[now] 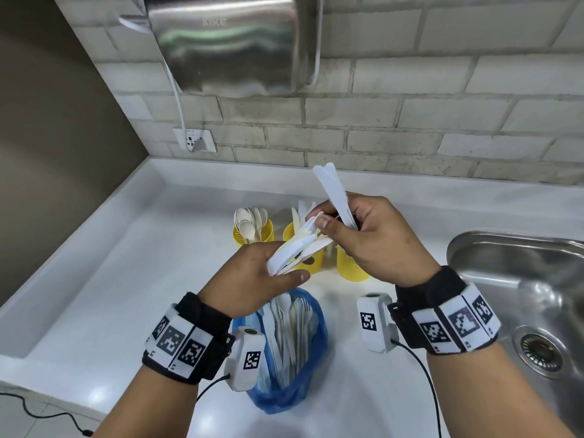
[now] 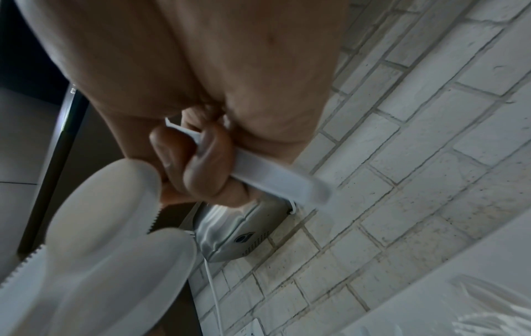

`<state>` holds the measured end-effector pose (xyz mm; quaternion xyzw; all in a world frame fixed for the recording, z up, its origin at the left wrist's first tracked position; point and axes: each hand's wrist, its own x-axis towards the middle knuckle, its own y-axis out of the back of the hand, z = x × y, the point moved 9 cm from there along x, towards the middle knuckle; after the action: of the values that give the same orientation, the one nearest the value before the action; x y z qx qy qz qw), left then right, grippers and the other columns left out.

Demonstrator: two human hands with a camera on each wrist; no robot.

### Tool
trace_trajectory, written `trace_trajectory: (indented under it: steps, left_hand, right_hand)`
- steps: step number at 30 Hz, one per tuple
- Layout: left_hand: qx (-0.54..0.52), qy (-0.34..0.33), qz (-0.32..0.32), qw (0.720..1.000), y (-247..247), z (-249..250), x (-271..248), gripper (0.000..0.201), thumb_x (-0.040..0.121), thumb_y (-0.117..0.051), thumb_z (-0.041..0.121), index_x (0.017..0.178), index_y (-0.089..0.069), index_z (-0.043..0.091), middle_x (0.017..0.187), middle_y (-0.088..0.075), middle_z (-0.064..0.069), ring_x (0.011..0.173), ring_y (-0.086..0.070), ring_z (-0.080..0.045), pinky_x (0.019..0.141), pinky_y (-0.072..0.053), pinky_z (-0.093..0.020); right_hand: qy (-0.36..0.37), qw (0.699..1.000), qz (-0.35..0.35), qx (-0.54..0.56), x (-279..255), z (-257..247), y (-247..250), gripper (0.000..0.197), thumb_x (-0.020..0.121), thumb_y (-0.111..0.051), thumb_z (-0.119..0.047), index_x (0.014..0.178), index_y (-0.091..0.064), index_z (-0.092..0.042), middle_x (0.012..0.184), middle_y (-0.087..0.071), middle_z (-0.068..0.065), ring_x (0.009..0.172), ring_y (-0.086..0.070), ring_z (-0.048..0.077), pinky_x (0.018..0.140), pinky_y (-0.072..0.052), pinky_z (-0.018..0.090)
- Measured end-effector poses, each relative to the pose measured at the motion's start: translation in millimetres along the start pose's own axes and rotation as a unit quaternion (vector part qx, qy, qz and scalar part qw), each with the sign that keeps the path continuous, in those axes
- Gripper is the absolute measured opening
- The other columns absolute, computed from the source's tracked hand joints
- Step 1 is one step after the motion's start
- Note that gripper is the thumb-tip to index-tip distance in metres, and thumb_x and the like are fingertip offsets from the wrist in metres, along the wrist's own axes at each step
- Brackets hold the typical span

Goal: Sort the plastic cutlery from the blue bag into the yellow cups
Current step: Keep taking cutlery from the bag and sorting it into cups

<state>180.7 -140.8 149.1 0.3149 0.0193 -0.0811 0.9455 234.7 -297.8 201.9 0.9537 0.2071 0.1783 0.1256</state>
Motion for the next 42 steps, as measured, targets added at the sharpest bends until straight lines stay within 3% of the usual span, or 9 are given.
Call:
trace_trajectory:
  steps: [5, 13, 18, 24, 29, 32, 35, 39, 42]
  left_hand:
    - [-0.016, 0.0, 0.02, 1.0, 1.6, 2.0, 4.2, 0.016, 0.089, -0.075, 0.037, 0.105, -0.074, 0.038, 0.09, -0.072, 0.001, 0.076, -0.063, -0.024, 0.069, -0.053, -0.031]
    - [-0.008, -0.002, 0.027, 1.0, 6.4, -0.5, 4.8, 0.015, 0.09, -0.074, 0.038, 0.105, -0.074, 0.039, 0.088, -0.072, 0.016, 0.075, -0.064, -0.006, 0.066, -0.049, -0.013]
    - [-0.021, 0.002, 0.027, 0.999, 4.5, -2.2, 5.9, 0.017, 0.092, -0.072, 0.036, 0.108, -0.074, 0.038, 0.091, -0.07, 0.025, 0.079, -0.064, -0.002, 0.067, -0.047, -0.008]
    - [-0.035, -0.007, 0.017, 0.999, 1.1, -0.3, 8.3, 0.019, 0.094, -0.07, 0.032, 0.113, -0.073, 0.035, 0.089, -0.069, 0.032, 0.08, -0.063, 0.008, 0.071, -0.043, -0.003]
    - [-0.033, -0.01, 0.016, 0.999, 1.8, 0.3, 8.2, 0.018, 0.094, -0.07, 0.032, 0.112, -0.074, 0.034, 0.091, -0.07, 0.03, 0.082, -0.064, 0.007, 0.072, -0.044, -0.003]
    - [-0.044, -0.01, 0.013, 0.999, -0.8, 1.2, 8.3, 0.016, 0.094, -0.07, 0.03, 0.109, -0.074, 0.033, 0.092, -0.072, 0.023, 0.08, -0.064, 0.005, 0.07, -0.045, -0.004]
    - [-0.042, -0.003, 0.01, 0.999, -4.2, -2.0, 7.0, 0.016, 0.095, -0.069, 0.032, 0.11, -0.074, 0.035, 0.091, -0.072, 0.023, 0.079, -0.064, 0.003, 0.07, -0.046, -0.006]
    - [-0.022, 0.004, 0.02, 1.0, -3.7, -7.2, 6.2, 0.018, 0.098, -0.062, 0.039, 0.11, -0.075, 0.035, 0.093, -0.071, 0.017, 0.081, -0.063, -0.004, 0.07, -0.045, -0.007]
    - [-0.023, 0.02, 0.011, 0.999, -7.3, -11.1, 5.8, 0.032, 0.098, -0.055, 0.052, 0.101, -0.075, 0.028, 0.09, -0.068, -0.005, 0.081, -0.061, -0.02, 0.071, -0.042, -0.022]
  right_hand:
    - [0.025, 0.998, 0.063, 0.014, -1.2, 2.1, 9.3, 0.014, 0.099, -0.065, -0.005, 0.098, -0.077, -0.013, 0.075, -0.069, -0.018, 0.067, -0.062, 0.002, 0.067, -0.044, 0.014]
    - [0.011, 0.996, 0.052, 0.068, 3.1, 10.6, 2.1, 0.012, 0.101, -0.062, -0.007, 0.1, -0.071, 0.002, 0.059, -0.059, -0.024, 0.053, -0.056, -0.002, 0.058, -0.038, 0.007]
    - [-0.001, 0.981, 0.122, 0.152, 3.6, 15.7, 17.3, 0.012, 0.098, -0.061, -0.02, 0.098, -0.067, -0.01, 0.057, -0.053, -0.017, 0.049, -0.045, 0.001, 0.053, -0.038, 0.018]
    - [-0.05, 0.978, 0.061, 0.192, 7.8, 26.2, 0.9, 0.03, 0.101, -0.061, -0.019, 0.105, -0.064, 0.011, 0.062, -0.036, 0.011, 0.052, -0.031, 0.02, 0.049, -0.029, 0.029]
    - [-0.054, 0.972, 0.064, 0.218, 9.8, 26.4, -4.6, 0.015, 0.097, -0.059, -0.026, 0.098, -0.066, -0.012, 0.07, -0.042, 0.014, 0.052, -0.036, 0.018, 0.048, -0.033, 0.026]
    - [-0.061, 0.972, 0.022, 0.226, 8.4, 25.9, -14.8, 0.019, 0.097, -0.059, -0.025, 0.1, -0.069, -0.009, 0.074, -0.047, 0.016, 0.051, -0.035, 0.017, 0.047, -0.031, 0.025]
    - [-0.06, 0.966, 0.069, 0.243, 8.6, 27.0, -7.0, 0.021, 0.099, -0.055, -0.026, 0.095, -0.067, -0.01, 0.072, -0.046, 0.015, 0.054, -0.037, 0.017, 0.049, -0.031, 0.028]
    - [-0.048, 0.926, 0.212, 0.308, 5.0, 33.7, 20.6, 0.023, 0.107, -0.044, -0.024, 0.095, -0.056, -0.009, 0.078, -0.058, 0.01, 0.068, -0.055, 0.025, 0.064, -0.048, 0.04]
    - [-0.054, 0.845, 0.301, 0.439, -3.5, 42.8, 37.0, 0.018, 0.112, -0.036, -0.019, 0.102, -0.048, -0.01, 0.085, -0.069, 0.017, 0.086, -0.071, 0.042, 0.081, -0.06, 0.052]
